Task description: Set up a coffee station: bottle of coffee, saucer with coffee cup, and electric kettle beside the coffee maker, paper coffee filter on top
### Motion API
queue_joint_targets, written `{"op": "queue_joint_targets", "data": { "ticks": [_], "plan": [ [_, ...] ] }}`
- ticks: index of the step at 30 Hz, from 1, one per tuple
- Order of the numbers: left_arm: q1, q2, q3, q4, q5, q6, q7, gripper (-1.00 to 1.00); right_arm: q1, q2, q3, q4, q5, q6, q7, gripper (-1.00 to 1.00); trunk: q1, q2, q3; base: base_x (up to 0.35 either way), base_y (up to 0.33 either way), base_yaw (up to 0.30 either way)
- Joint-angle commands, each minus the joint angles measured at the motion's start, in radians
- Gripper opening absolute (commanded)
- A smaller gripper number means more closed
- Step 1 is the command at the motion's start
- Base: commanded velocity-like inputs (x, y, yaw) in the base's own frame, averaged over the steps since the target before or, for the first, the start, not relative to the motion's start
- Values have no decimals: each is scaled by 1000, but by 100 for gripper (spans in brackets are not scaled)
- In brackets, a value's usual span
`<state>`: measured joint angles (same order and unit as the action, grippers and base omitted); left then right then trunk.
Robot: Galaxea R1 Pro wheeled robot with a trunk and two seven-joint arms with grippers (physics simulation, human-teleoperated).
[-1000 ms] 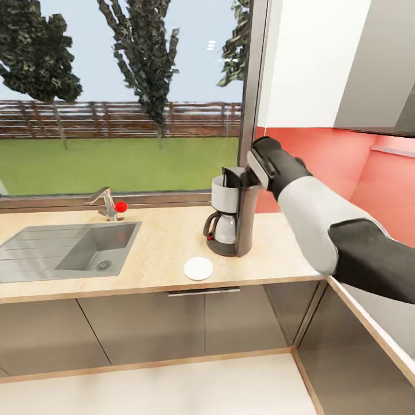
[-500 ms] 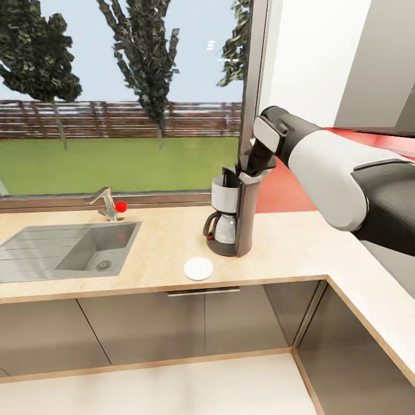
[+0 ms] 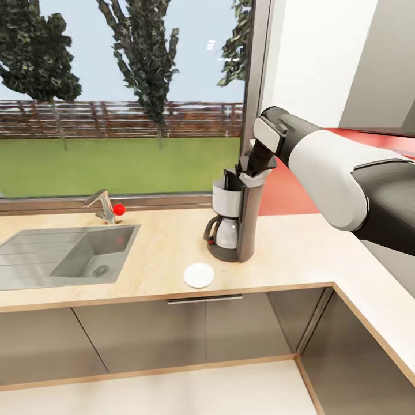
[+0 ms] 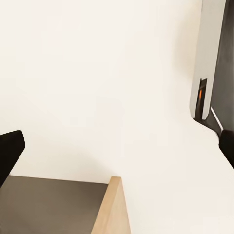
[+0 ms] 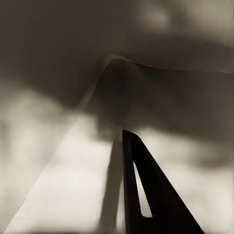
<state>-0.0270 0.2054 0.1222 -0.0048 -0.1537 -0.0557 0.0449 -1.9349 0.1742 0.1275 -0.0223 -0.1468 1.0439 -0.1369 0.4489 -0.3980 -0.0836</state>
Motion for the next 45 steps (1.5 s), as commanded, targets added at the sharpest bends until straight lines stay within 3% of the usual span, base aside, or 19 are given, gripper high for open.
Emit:
{"op": "queue_joint_targets", "data": {
  "ticks": [1,12,19,33,39,45],
  "plan": [
    [-1,0,8,1,-11,-4,3,100,-1,0,7,-1,-11,3,-6,-100,1,-2,-2,285,103,0],
    [-1,-1,10,1,-10,-4,4,100,-1,0,8,-2,-11,3,-6,-100,1,-2,-2,269,140,0],
    [-1,-1,11,2,-10,-4,4,100,-1,0,8,-1,-11,3,-6,-100,1,-2,-2,27,217,0],
    [-1,-3,11,2,-10,-6,4,100,13,0,10,1,-7,3,-7,-100,1,-2,-2,0,14,0],
    [-1,-3,11,2,-10,-6,4,100,60,0,11,0,-5,3,-8,-100,1,-2,-2,0,0,0],
    [-1,-3,11,2,-10,-6,4,100,68,0,12,-1,-5,3,-9,-100,1,-2,-2,0,0,0]
  ]
}}
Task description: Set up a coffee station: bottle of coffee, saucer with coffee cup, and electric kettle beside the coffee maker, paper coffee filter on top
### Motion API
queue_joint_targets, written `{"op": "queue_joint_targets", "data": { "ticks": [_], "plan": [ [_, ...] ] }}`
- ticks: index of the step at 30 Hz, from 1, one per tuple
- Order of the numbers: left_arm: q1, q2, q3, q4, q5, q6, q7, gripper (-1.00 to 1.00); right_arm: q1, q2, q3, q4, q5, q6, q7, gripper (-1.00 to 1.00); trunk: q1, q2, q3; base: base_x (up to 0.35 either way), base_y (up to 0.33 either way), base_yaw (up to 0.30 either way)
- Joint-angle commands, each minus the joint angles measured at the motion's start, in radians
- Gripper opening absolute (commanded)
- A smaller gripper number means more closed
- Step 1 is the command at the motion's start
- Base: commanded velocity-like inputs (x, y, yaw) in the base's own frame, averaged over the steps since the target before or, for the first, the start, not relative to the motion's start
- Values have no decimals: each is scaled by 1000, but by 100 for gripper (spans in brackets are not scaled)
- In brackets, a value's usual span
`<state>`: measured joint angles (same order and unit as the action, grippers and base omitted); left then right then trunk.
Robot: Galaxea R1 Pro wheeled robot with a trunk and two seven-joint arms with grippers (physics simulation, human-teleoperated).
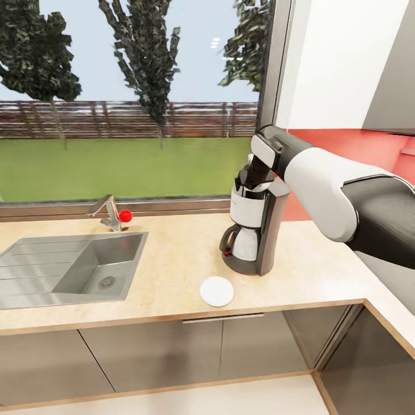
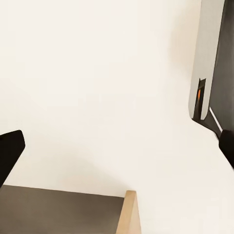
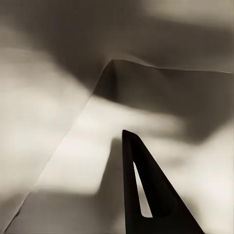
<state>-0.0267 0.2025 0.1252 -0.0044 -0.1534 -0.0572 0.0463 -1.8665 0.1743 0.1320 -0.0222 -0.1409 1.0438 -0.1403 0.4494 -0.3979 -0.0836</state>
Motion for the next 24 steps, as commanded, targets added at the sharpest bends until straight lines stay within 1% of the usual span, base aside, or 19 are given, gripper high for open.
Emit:
{"op": "queue_joint_targets", "data": {
  "ticks": [1,16,24],
  "plan": [
    [-1,0,8,1,-10,-4,3,100,-1,0,7,-1,-11,3,-5,-100,1,-2,-2,0,0,0],
    [-1,0,8,1,-10,-4,3,100,0,0,8,-1,-11,3,-5,-100,1,-2,-2,0,0,0],
    [-1,1,8,1,-10,-4,3,100,0,0,8,-1,-11,3,-5,-100,1,-2,-2,38,0,0]
  ]
}}
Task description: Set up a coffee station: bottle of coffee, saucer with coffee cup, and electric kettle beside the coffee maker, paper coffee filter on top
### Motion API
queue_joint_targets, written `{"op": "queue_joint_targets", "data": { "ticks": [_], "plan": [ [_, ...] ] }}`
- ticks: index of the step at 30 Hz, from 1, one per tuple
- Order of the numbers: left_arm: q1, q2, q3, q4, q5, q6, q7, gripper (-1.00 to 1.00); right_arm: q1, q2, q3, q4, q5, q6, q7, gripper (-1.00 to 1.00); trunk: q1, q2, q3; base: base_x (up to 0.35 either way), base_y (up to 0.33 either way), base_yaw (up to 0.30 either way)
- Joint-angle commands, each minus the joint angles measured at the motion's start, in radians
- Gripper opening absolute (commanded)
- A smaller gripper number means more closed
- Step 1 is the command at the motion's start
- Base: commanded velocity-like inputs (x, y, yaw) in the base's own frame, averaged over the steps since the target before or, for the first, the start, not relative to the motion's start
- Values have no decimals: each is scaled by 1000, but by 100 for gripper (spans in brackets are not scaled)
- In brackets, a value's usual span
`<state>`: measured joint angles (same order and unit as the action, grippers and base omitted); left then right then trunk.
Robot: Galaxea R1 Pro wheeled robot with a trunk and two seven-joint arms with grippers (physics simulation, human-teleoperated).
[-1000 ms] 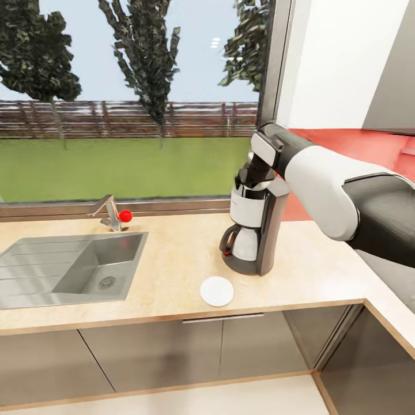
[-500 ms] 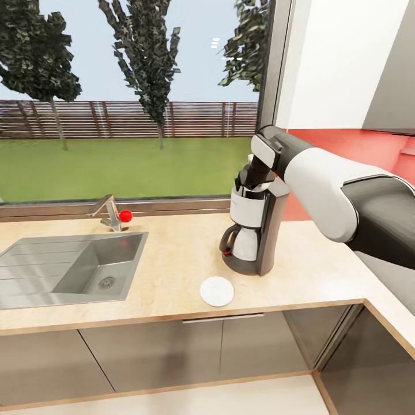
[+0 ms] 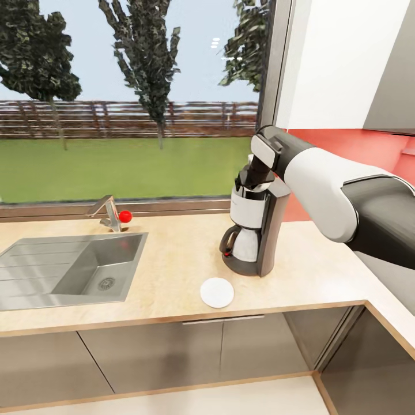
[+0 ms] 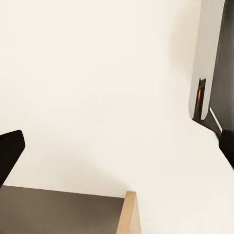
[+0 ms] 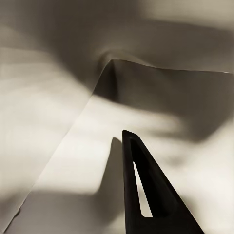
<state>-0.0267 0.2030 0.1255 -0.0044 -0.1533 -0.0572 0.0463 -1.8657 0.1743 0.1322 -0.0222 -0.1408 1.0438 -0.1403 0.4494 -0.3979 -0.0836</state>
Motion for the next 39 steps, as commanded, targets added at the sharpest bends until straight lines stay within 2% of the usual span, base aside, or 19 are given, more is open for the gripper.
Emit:
{"op": "queue_joint_targets", "data": {
  "ticks": [1,38,39],
  "plan": [
    [-1,0,9,1,-11,-4,3,100,0,0,7,-1,-11,3,-5,-100,1,-2,-2,5,0,0],
    [2,1,9,3,-9,-4,3,100,16,0,7,-1,-11,3,-7,-100,1,-2,-2,32,0,0],
    [2,1,9,3,-9,-4,3,100,16,0,7,-1,-11,3,-7,100,1,-2,-2,1,0,0]
  ]
}}
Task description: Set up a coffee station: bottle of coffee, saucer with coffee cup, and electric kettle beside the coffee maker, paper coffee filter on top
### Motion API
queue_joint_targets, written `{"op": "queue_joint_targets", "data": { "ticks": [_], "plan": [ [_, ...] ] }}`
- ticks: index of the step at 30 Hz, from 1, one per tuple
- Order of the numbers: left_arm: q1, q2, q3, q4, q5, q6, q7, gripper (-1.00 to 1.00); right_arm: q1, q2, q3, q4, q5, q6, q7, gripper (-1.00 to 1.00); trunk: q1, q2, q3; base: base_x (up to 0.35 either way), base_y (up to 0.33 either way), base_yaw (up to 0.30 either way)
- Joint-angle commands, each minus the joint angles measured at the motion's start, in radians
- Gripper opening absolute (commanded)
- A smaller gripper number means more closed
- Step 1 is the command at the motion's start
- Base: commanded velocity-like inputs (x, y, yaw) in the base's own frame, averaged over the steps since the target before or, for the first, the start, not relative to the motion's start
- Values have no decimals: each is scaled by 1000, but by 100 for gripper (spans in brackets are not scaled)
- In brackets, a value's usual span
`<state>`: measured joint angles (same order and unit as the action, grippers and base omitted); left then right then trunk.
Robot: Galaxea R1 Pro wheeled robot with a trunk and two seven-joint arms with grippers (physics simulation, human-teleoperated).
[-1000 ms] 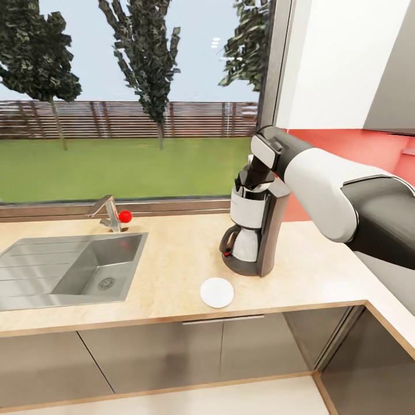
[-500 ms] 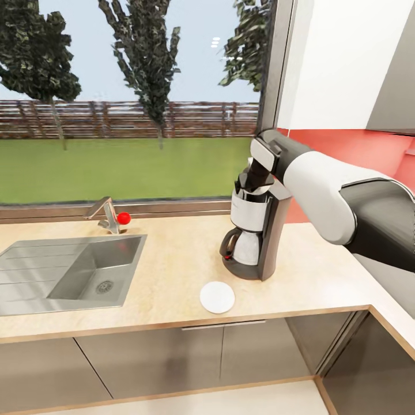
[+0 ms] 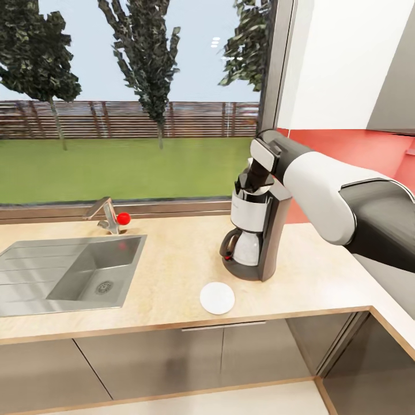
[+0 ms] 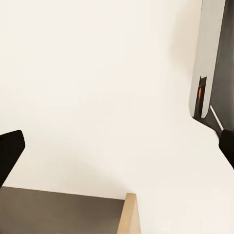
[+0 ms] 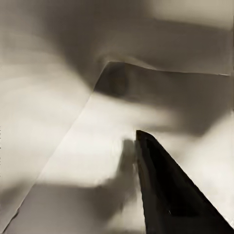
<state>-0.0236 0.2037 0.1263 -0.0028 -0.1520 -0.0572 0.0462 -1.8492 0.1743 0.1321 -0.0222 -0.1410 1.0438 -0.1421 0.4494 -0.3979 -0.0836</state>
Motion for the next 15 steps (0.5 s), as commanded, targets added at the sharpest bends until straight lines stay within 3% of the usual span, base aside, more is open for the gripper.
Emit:
{"op": "queue_joint_targets", "data": {
  "ticks": [1,15],
  "plan": [
    [-1,0,8,1,-11,-4,3,100,-1,0,7,-1,-11,3,-5,100,1,-2,-2,0,0,0],
    [-1,0,8,13,-11,-9,3,100,-1,0,7,-1,-11,3,-5,100,1,-2,-2,0,0,0]
  ]
}}
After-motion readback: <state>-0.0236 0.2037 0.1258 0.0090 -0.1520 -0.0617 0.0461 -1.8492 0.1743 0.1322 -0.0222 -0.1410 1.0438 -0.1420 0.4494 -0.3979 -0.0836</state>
